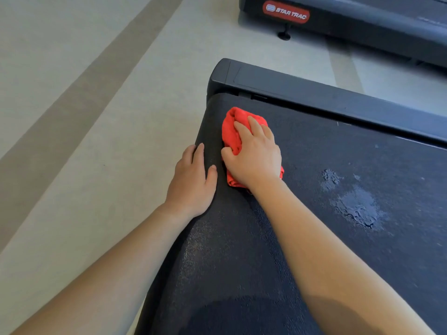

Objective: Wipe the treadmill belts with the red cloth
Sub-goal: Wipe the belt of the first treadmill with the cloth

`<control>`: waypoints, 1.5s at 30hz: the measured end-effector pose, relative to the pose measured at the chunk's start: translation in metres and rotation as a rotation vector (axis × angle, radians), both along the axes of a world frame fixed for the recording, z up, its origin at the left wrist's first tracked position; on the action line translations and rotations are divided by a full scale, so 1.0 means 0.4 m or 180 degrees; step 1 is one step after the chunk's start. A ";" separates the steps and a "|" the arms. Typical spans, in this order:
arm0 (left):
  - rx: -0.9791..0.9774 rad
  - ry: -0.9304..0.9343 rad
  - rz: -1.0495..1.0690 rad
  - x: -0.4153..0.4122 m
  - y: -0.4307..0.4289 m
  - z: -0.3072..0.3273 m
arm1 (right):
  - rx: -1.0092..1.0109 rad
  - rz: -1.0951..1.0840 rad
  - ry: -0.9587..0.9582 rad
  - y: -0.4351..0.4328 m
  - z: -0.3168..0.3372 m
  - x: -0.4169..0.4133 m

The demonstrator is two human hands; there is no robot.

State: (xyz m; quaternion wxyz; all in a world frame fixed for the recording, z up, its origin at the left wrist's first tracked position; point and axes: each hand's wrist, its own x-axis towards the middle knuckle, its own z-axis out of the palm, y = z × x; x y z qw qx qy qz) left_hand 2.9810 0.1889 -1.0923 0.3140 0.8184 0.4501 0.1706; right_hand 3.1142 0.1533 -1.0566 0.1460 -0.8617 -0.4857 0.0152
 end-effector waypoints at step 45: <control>0.1089 0.0945 -0.0630 0.166 -0.023 0.023 | -0.0109 -0.0267 0.0059 -0.050 0.016 0.223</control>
